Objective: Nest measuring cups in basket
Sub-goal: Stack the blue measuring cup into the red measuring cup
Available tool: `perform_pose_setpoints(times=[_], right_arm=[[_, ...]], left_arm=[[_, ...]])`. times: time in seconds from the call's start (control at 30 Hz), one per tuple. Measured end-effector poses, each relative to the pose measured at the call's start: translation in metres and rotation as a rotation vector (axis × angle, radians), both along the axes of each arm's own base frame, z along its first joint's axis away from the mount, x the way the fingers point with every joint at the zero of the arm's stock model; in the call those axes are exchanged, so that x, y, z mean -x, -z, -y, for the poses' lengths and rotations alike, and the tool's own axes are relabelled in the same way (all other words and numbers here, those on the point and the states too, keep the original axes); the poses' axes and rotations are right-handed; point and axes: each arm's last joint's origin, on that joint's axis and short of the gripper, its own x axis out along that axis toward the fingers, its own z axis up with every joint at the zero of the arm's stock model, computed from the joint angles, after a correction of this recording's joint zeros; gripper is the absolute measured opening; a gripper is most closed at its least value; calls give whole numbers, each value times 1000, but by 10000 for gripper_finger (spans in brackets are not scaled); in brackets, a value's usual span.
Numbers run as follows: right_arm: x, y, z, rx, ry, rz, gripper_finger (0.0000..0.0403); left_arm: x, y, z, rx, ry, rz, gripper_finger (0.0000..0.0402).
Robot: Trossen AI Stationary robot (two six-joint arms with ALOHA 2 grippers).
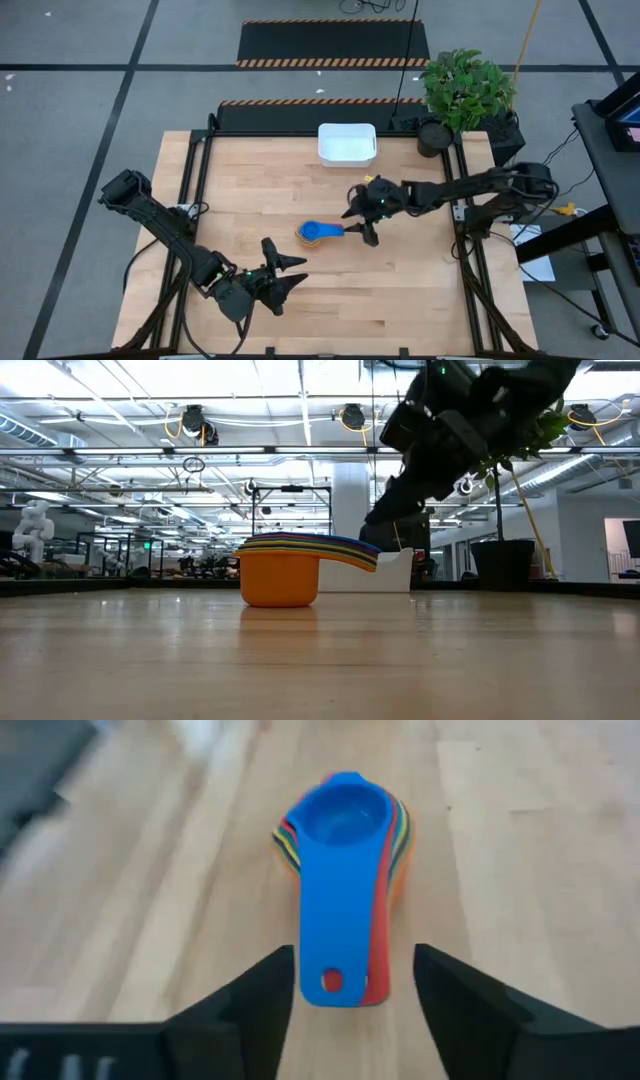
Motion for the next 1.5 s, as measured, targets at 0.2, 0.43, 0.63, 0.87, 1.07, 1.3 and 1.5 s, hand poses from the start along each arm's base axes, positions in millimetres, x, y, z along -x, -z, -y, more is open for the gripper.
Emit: perform_pose_setpoints(times=[0.2, 0.43, 0.63, 0.87, 1.07, 1.3, 1.5], right_arm=[[-10, -14, -23, 94, 9, 7, 279], [-15, 0, -31, 220, 42, -40, 353], [-20, 10, -28, 234, 54, -57, 357], [-23, 26, -29, 199, 15, -106, 341], [-34, 35, -30, 206, 2, -135, 337], [-43, 30, -29, 155, -10, -119, 263], [-42, 31, -28, 167, -17, -136, 187]], left_arm=[[-3, -1, -3, 10, -14, 7, 191], [-6, 0, -8, 14, -33, 8, 191], [-6, 0, -9, 10, -33, 6, 191], [-6, -1, -9, 12, -30, 7, 191], [-6, -1, -9, 12, -30, 6, 191], [-6, 0, -9, 1, -28, -1, 191], [-6, 0, -9, 2, -28, -2, 191]])
